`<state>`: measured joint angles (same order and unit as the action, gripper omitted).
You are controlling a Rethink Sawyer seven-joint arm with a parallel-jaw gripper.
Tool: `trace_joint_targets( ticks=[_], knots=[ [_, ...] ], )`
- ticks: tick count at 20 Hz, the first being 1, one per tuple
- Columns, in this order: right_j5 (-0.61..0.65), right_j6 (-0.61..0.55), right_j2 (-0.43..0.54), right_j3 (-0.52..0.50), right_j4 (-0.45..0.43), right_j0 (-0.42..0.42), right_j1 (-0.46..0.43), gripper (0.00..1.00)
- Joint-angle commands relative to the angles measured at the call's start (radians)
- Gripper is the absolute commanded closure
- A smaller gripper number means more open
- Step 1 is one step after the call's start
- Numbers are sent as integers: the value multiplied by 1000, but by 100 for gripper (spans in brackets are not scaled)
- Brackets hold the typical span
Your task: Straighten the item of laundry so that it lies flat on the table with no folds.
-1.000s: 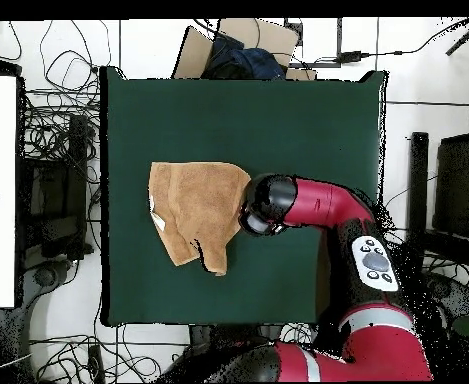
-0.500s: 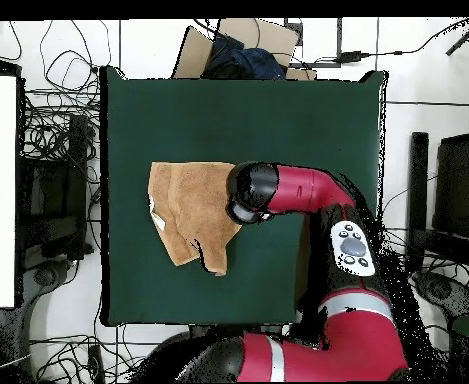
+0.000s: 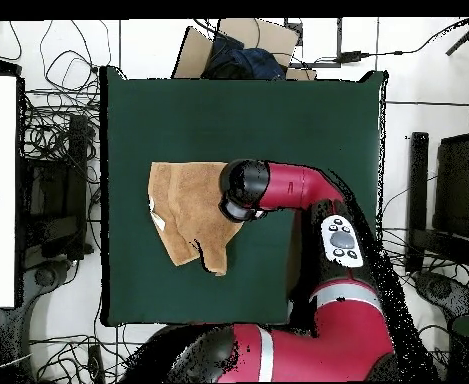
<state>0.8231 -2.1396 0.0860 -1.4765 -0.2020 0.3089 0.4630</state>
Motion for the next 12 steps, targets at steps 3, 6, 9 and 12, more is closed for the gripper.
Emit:
trace_joint_targets(
  ticks=[3,6,9,12],
  knots=[
    [-97,-83,43,14,32,34,-147,0],
    [-111,-99,42,-4,37,33,-140,0],
    [-131,-110,39,-5,35,31,-144,0],
    [-129,-115,32,-7,35,24,-137,0]
  ],
)
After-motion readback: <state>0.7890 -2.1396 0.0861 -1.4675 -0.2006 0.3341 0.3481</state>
